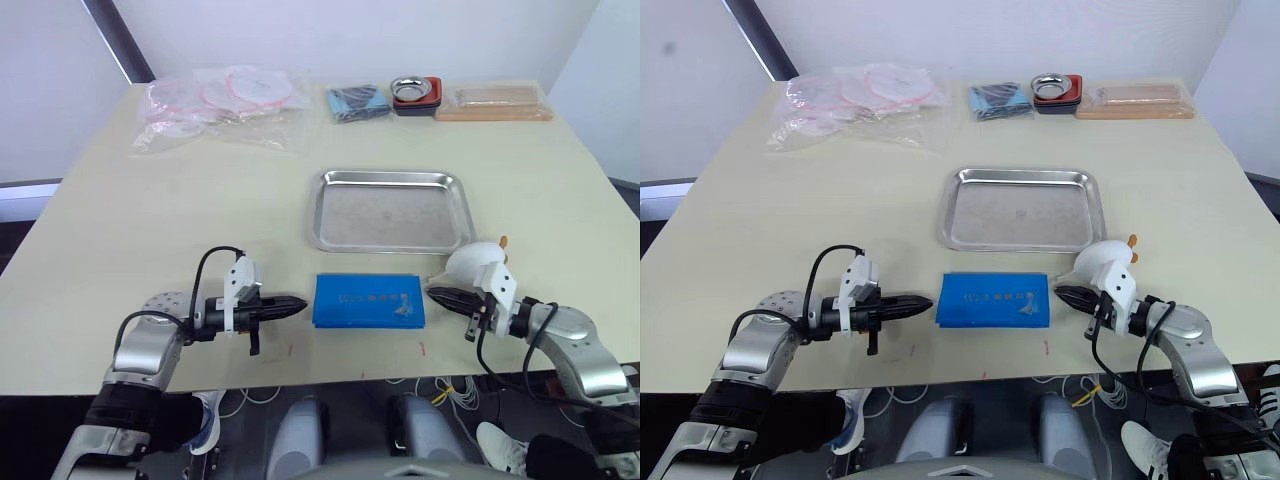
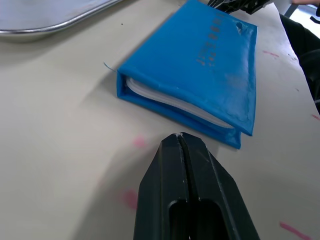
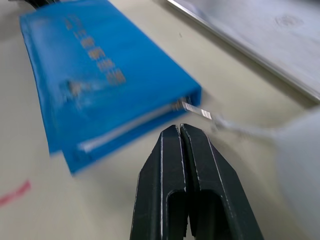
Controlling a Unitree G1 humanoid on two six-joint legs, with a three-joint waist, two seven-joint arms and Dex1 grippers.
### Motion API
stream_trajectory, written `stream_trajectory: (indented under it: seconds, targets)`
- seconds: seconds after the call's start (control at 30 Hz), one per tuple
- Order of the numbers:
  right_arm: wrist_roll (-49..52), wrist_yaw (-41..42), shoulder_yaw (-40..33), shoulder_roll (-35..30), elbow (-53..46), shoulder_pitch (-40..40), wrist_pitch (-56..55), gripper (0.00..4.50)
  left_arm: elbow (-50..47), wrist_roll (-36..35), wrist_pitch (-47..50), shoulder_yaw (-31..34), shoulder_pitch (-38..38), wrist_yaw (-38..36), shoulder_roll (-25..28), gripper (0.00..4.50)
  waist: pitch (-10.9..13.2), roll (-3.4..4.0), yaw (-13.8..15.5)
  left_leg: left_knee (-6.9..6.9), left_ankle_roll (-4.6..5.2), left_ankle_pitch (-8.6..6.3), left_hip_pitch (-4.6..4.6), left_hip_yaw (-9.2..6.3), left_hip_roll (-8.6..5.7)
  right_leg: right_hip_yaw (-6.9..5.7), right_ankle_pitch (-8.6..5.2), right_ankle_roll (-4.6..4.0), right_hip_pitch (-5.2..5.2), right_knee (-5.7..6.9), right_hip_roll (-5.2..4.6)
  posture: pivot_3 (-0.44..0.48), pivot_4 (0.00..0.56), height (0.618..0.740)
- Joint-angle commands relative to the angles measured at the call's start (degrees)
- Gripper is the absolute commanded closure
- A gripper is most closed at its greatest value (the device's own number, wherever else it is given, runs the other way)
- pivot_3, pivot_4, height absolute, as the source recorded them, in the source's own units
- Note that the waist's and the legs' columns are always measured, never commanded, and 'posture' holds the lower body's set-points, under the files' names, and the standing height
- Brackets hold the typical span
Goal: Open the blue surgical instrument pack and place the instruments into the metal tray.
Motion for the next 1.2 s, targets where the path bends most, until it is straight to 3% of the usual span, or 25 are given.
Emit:
stream_trajectory:
  seconds: [0.03,0.33,0.8,0.97,1.17,1.2]
  targets:
    - [-0.3,-0.3,0.8,0.8,-0.7,-1.5,-0.4,4.46,-0.8,-0.5,-0.7,0.4,-0.1,-0.1,-0.5,4.5,0.0,0.0,0.0,0.01,0.0,0.0,-0.03,-0.02,0.0,-0.02,0.0,0.0,0.0,0.0,0.0,0.0,0.15,0.74]
    - [-1.6,-0.8,2.9,2.6,1.3,-3.5,-1.2,4.46,-1.6,-0.1,-0.4,-0.2,0.2,0.9,-2.5,4.5,0.0,0.0,-0.1,0.04,0.0,0.0,-0.06,-0.1,0.0,-0.08,0.01,0.0,-0.01,0.01,0.01,0.0,0.15,0.74]
    - [-0.4,-0.2,1.3,2.5,1.3,-2.9,-1.5,4.46,0.8,0.9,-1.4,1.6,0.2,2.0,-1.0,4.5,0.0,0.01,-0.1,0.06,0.0,0.01,-0.03,-0.11,0.0,-0.08,0.01,0.0,0.0,0.09,0.02,0.0,0.15,0.74]
    - [2.3,1.4,-2.0,0.0,0.0,-0.2,-1.7,4.46,1.0,-1.0,-1.5,3.8,0.4,0.1,0.7,4.5,0.0,0.0,0.0,0.06,0.0,0.01,-0.04,-0.12,0.0,-0.09,0.01,0.0,0.0,0.09,0.02,0.0,0.15,0.74]
    - [4.0,3.3,-7.6,-3.9,-2.7,4.5,-5.9,4.46,-0.4,-5.2,-2.7,7.6,0.2,-6.9,4.7,4.5,0.0,0.01,0.0,0.06,0.0,0.01,-0.08,-0.15,0.0,-0.12,0.01,-0.01,-0.02,0.08,0.01,0.0,0.15,0.74]
    - [4.3,4.5,-7.8,-4.5,-3.7,5.1,-7.4,4.07,-1.1,-5.5,-2.3,7.6,-0.3,-8.6,5.9,4.5,0.0,0.01,0.0,0.06,0.0,0.01,-0.07,-0.14,0.0,-0.12,0.0,-0.01,-0.02,0.08,0.01,0.0,0.15,0.74]
